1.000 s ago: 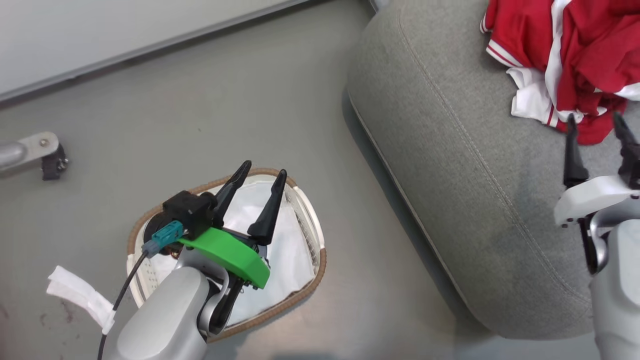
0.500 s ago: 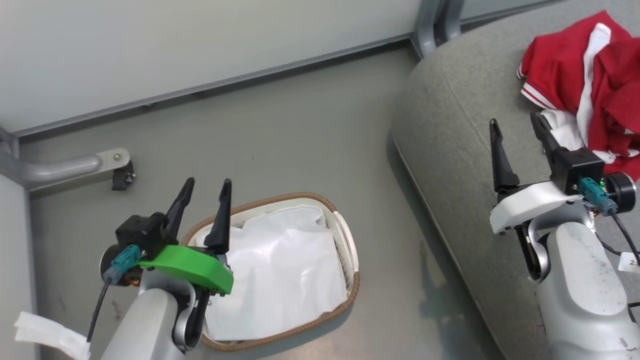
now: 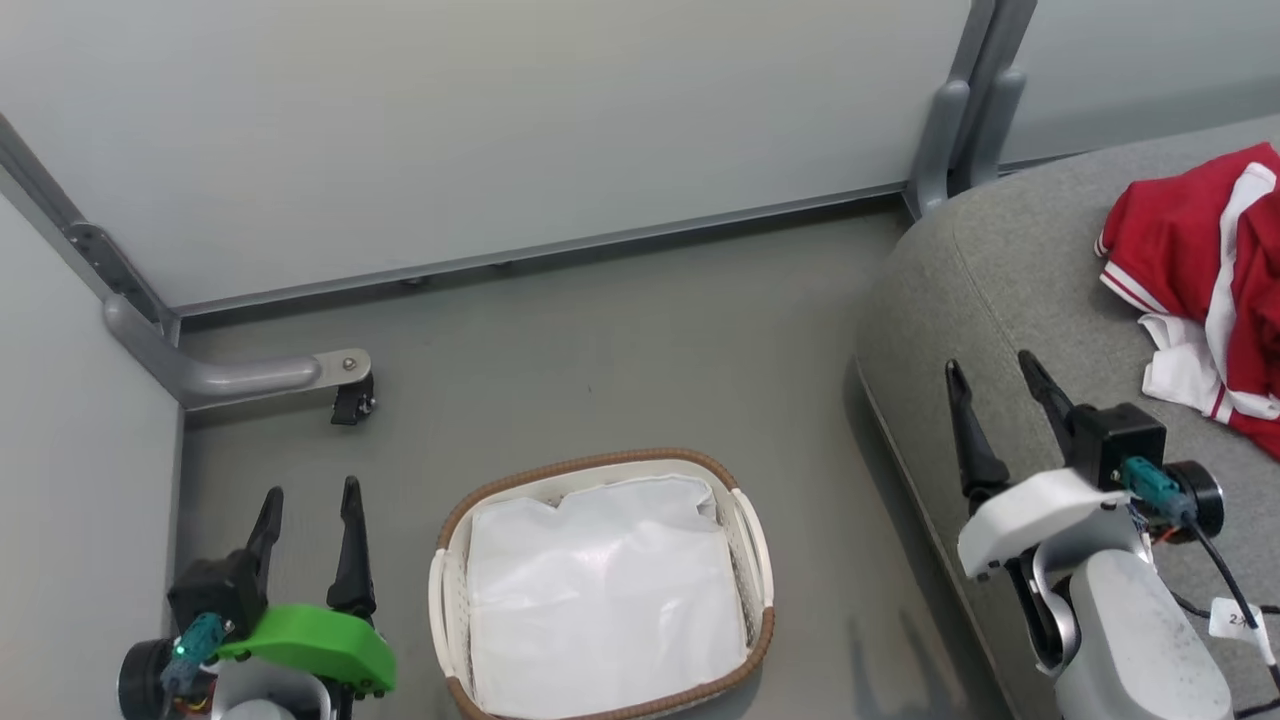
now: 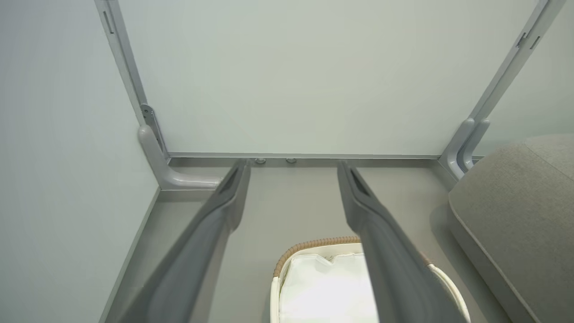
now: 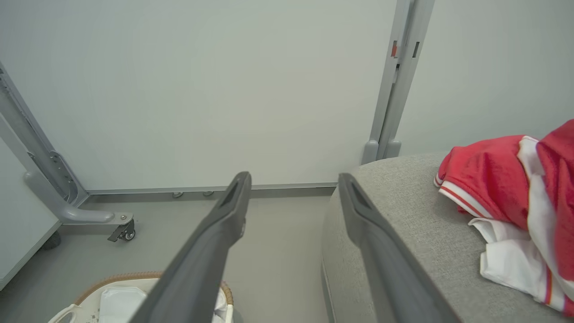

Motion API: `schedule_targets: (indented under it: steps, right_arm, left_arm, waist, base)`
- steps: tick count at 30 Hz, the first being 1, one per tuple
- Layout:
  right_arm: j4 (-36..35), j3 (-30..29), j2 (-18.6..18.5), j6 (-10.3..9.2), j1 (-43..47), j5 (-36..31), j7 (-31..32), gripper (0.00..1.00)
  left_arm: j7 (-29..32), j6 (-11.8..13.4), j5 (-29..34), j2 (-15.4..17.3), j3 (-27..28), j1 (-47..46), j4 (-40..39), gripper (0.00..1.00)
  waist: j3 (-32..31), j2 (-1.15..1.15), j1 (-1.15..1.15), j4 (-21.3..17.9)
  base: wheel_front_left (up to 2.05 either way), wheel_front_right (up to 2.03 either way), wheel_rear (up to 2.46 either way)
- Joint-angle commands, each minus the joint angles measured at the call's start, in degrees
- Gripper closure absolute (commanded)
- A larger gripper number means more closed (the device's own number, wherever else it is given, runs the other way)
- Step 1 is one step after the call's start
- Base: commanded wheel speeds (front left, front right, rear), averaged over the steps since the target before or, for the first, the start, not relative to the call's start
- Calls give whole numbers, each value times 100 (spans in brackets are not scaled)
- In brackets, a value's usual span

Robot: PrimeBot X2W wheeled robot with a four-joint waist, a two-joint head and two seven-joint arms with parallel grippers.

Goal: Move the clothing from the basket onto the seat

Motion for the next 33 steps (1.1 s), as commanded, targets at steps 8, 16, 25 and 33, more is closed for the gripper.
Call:
schedule_targets:
  steps: [8,16,25,33]
  right_arm:
    - [0,-19,-23,-8,644,288,-26,0]
    - [173,5,36,0,829,304,16,100]
    - [98,-110,39,-1,853,1259,323,100]
    - [-90,-116,32,-1,936,2105,492,100]
  left_arm:
    - [4,8,231,-150,479,698,-133,0]
    - [9,-19,123,-213,543,812,48,100]
    - [296,-24,-764,-218,623,704,-15,100]
    - [481,-29,-1543,-214,626,664,-169,100]
  waist:
    - [-407,0,0,223]
    - [-454,0,0,213]
    - [-453,0,0,222]
    - [-450,0,0,230]
  base:
    - [0,0,0]
    - [0,0,0]
    - [0,0,0]
    - [0,0,0]
